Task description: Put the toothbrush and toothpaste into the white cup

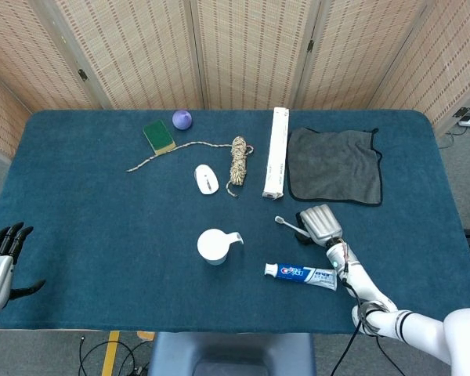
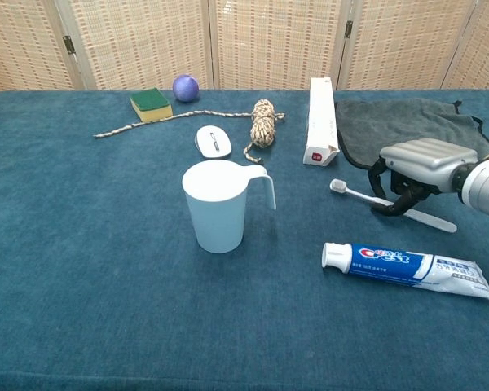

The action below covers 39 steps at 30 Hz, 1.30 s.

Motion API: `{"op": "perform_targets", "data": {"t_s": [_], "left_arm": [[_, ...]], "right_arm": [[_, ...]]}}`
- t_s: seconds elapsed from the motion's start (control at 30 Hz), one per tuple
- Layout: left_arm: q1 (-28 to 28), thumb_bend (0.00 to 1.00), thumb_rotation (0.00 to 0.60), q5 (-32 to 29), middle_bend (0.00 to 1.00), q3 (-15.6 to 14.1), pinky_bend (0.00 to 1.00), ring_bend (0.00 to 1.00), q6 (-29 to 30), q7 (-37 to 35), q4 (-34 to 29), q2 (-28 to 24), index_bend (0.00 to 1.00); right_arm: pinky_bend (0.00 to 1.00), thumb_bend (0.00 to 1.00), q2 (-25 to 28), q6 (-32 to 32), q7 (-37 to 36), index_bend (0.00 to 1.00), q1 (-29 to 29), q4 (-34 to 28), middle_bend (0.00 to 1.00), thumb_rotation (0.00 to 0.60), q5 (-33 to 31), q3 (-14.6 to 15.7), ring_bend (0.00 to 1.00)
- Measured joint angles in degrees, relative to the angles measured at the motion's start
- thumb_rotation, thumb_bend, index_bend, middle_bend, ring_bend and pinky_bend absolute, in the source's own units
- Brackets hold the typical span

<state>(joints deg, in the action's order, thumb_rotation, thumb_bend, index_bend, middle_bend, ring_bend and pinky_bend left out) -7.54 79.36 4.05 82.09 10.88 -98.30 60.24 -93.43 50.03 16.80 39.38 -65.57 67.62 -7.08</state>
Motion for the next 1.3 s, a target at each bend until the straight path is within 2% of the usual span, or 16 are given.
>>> {"op": "perform_targets", "data": {"t_s": [0.27,0.53,0.77,0.97,1.3], "left_arm": [[0.01,0.12,0.600,0.13,0.09,0.10,0.39,0.11,0.21,0.06,-0.42,-0.26,0.12],[0.37,0.12,0.600,0.28,0.09,0.11,0.39,0.10,0.83,-0.02,-1.00,-0.88,0.12],[0.84,0.12,0.600,0.30,0.09,0.05,0.39,0.11,1.42,-0.23,-1.28,-1.24,0.12],[1.10,0.12,0.600,0.32,0.09,-0.04,0.39,0.11,1.61,-0.49,-1.34,-1.43,0.12],[1.94,0.12,0.600,0.45,0.09,-0.24,0.39,0.11,2.38,-1.47,-1.20,-2.13,0.12]], "right_arm": [[1.00,0.34,1.93,3.90,-5.44,0.61,-0.83,-4.91,0.99,0.600,3.82,-0.93,1.00],[1.00,0.35,4.96,8.65,-13.50,0.61,-0.38,-12.85,0.99,0.600,11.31,-2.59,1.00],[1.00,0.35,5.66,10.53,-14.94,0.61,1.86,-17.08,0.99,0.600,13.83,-5.14,1.00],[1.00,0.35,4.17,10.43,-15.10,0.61,4.37,-18.57,0.99,0.600,13.67,-7.52,1.00],[1.00,0.35,-2.86,8.68,-15.71,0.61,9.57,-16.95,0.99,0.600,11.10,-11.06,1.00]]}}
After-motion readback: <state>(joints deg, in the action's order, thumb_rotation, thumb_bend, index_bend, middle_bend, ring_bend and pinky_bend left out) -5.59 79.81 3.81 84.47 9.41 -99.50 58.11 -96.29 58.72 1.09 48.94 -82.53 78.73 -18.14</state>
